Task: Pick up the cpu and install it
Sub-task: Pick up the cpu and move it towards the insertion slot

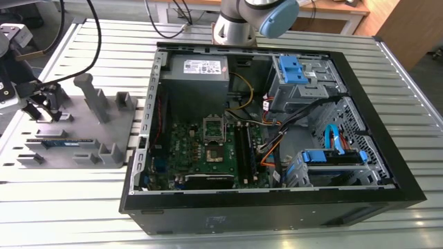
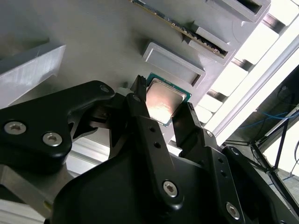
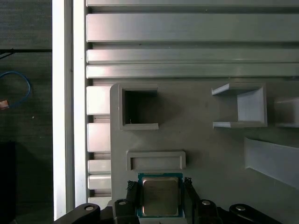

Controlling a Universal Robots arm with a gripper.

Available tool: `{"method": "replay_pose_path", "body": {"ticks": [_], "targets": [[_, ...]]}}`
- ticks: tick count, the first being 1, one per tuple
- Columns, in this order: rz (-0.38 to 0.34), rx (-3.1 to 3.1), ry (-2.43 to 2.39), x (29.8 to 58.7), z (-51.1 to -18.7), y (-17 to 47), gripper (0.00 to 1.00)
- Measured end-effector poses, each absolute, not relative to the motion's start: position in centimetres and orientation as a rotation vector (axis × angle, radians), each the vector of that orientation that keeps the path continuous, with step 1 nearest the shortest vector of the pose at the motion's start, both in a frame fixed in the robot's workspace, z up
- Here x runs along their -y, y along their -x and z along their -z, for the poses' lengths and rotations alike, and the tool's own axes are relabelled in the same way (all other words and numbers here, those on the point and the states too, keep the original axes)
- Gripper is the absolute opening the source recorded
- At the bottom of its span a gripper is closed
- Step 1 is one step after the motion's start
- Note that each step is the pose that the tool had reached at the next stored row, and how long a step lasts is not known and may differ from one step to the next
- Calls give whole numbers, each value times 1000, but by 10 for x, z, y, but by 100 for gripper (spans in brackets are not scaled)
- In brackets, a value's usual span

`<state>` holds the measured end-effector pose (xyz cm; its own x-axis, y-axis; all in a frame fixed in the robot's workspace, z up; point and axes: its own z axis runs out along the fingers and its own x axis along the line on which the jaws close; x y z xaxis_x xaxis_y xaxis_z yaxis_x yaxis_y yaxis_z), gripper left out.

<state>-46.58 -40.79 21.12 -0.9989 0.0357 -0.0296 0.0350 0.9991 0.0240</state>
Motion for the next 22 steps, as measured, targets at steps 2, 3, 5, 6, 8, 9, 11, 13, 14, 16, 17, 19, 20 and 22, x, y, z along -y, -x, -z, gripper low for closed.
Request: {"method": "replay_pose_path", "body": {"ticks": [2, 3, 5, 6, 8, 9, 11, 13, 14, 16, 17, 19, 20, 22], "targets": [[-37, -3111, -55, 408, -211, 466, 47], [-36, -3111, -55, 408, -212, 466, 47], [-37, -3111, -55, 408, -212, 466, 47], [-37, -3111, -55, 408, -213, 466, 47], [-37, -3111, -55, 408, -214, 466, 47], [-36, -3111, -55, 408, -215, 466, 47], [-36, -3111, -55, 408, -216, 466, 47], [-37, -3111, -55, 408, -217, 466, 47], [-37, -3111, -55, 408, -218, 466, 47], [-37, -3111, -55, 408, -220, 466, 47], [-37, -3111, -55, 408, -220, 466, 47], [-37, -3111, -55, 408, -221, 466, 47], [-37, -3111, -55, 408, -221, 466, 47], [-37, -3111, -55, 408, -222, 466, 47]]}}
